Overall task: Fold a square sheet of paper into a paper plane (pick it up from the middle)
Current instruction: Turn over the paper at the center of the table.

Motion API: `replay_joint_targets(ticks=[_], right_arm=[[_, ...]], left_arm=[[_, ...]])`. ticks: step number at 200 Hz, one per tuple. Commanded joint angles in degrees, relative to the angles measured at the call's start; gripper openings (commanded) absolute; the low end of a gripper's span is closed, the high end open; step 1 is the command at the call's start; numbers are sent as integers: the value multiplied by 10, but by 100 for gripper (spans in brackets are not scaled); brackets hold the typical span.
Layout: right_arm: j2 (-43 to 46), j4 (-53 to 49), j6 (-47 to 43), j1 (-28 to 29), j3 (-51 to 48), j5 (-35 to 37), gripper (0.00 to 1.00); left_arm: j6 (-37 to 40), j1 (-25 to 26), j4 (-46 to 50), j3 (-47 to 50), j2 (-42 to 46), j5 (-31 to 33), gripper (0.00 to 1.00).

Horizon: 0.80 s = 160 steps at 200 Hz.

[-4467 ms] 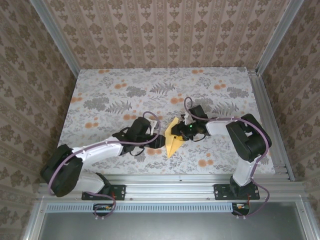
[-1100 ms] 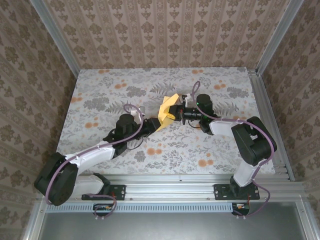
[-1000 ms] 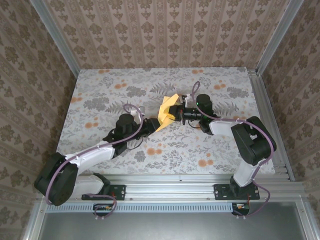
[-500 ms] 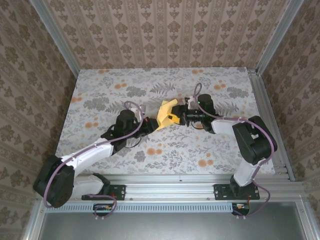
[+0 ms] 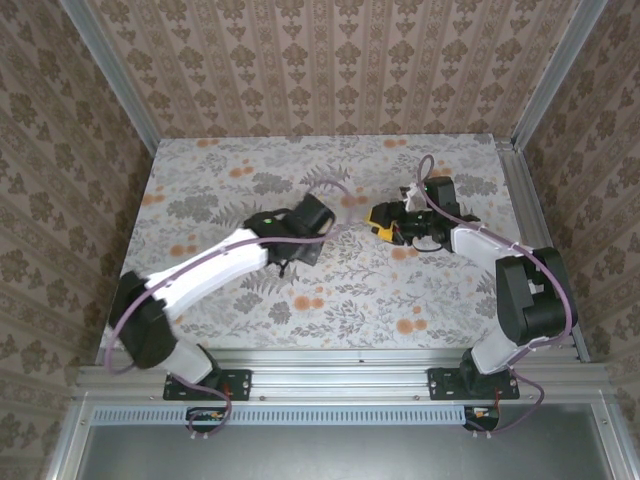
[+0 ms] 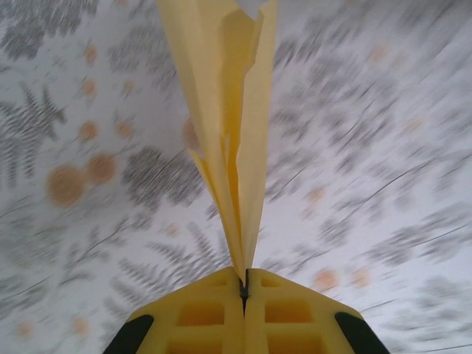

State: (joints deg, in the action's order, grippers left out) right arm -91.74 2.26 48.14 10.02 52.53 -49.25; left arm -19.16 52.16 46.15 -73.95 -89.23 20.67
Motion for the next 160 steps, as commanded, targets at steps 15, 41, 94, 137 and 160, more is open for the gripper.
replay_joint_targets(ticks=[15,41,94,137,160], right_arm=[[28,-51,-39,-9,16,12,55],[27,-53,-42,-15,14,9,55],[27,-56,-50,-27,12,6,55],[23,-60,-56,-29,12,6,54],[14,-67,-60,-29,11,5,53]], left_arm=[[51,50,142,-37,-82,178,5],[56,92,155,-61,-155,211,5],[85,165,119,-96,-247,216,8],[123,191,68,-107,-289,155,16],[132,192,41,-99,-283,113,28]])
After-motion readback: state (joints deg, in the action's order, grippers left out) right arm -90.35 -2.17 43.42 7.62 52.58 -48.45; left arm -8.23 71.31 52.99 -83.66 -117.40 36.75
